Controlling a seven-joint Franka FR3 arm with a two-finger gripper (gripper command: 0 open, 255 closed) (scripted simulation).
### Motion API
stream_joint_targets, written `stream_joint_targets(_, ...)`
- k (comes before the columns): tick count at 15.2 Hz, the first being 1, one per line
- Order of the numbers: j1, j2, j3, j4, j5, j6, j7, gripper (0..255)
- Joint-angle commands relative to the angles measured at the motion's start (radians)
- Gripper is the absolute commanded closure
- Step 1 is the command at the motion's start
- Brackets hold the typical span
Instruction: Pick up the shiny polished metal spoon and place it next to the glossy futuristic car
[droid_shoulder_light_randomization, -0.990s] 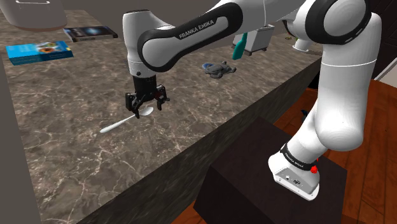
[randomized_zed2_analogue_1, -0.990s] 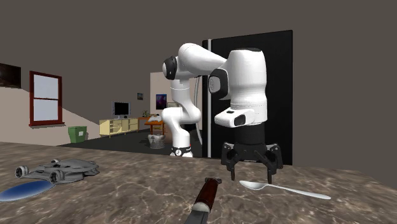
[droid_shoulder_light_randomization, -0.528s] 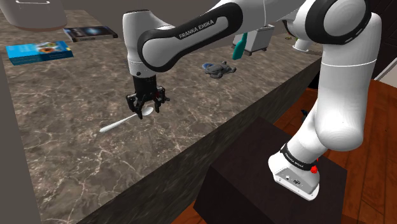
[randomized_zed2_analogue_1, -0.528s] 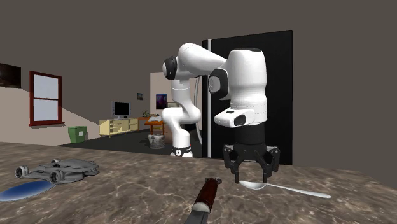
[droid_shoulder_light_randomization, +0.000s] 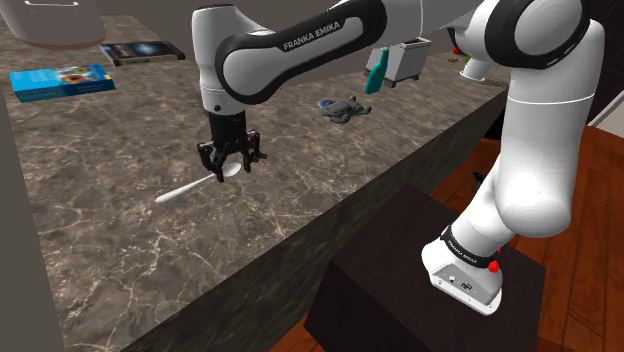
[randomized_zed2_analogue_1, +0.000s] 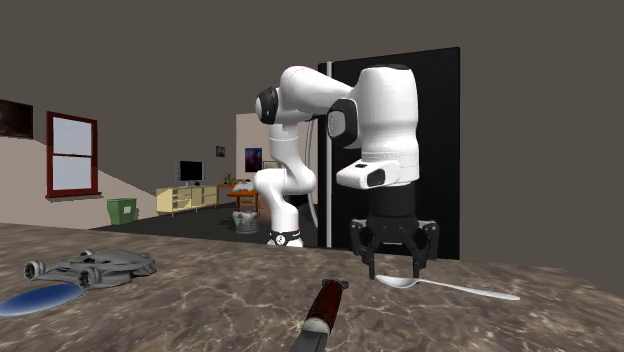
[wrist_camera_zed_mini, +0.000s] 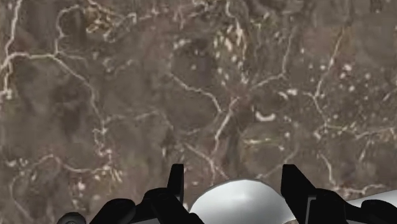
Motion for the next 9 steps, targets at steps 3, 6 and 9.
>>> stream_joint_targets(3,-0.001,-0.021,0.005,0.025,0.007,-0.045,0.002,255)
stream_joint_targets(6,-0.002,-0.035,0.007,0.046,0.012,-0.079,0.002,255)
stream_joint_targets(9,-0.003,-0.047,0.01,0.07,0.016,-0.114,0.002,255)
